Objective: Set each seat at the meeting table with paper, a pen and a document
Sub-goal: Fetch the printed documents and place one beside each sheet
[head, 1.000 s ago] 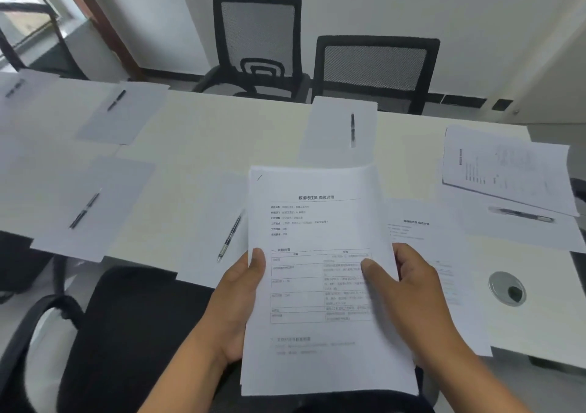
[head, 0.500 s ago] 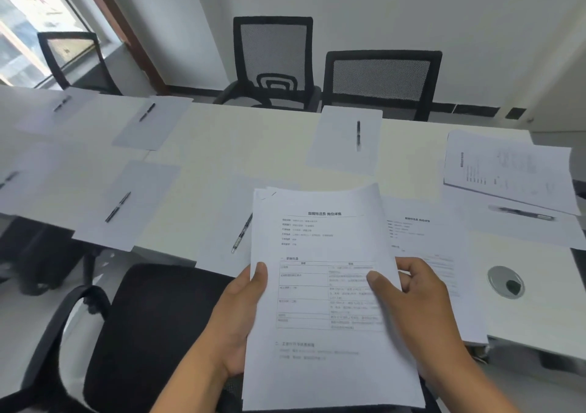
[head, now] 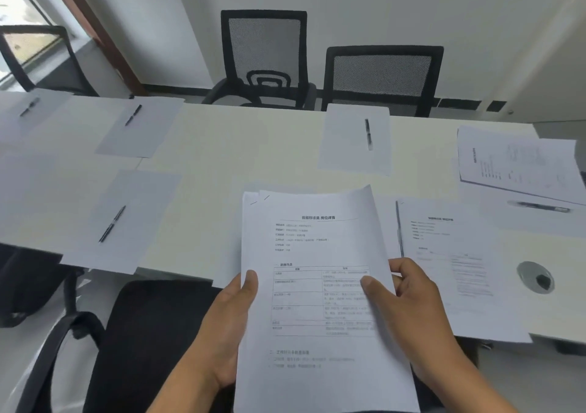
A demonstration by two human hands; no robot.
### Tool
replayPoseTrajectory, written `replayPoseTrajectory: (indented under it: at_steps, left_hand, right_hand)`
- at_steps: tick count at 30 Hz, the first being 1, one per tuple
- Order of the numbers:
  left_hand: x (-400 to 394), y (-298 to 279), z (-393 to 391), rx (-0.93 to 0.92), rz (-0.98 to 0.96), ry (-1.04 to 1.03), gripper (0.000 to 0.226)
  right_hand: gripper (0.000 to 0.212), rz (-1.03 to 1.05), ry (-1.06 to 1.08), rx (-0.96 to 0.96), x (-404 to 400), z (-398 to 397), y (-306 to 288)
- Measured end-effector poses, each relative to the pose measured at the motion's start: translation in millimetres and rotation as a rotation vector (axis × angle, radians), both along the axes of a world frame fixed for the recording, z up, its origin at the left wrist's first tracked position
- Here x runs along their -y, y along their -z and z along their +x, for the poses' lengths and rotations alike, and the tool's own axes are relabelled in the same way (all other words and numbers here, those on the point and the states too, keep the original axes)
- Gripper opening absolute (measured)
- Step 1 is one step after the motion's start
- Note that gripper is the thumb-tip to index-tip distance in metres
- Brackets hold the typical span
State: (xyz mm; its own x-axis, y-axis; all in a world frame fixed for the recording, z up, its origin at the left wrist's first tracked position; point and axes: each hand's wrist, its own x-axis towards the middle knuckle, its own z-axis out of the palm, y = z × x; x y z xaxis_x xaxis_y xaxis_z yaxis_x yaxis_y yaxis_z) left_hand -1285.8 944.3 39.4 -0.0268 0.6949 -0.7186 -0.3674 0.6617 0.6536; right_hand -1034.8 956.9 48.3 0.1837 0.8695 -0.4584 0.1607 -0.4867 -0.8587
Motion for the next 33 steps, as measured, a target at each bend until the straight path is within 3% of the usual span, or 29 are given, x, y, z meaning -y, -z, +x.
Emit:
replayPoseTrajectory:
  at_steps: [15,33]
  left_hand:
    - [-46.6,35.7,-155.8,0.024,-0.022,0.122,0.04]
    - [-60.1,65.4,-167.6,0.052,-0.039,0.072,0.04]
  right_hand:
    - [0.007,-0.041,0.129,-0.025,-20.3,-151.4,30.3]
    - [0.003,-0.004,0.114,0.003,-44.9,-158.3,66.2]
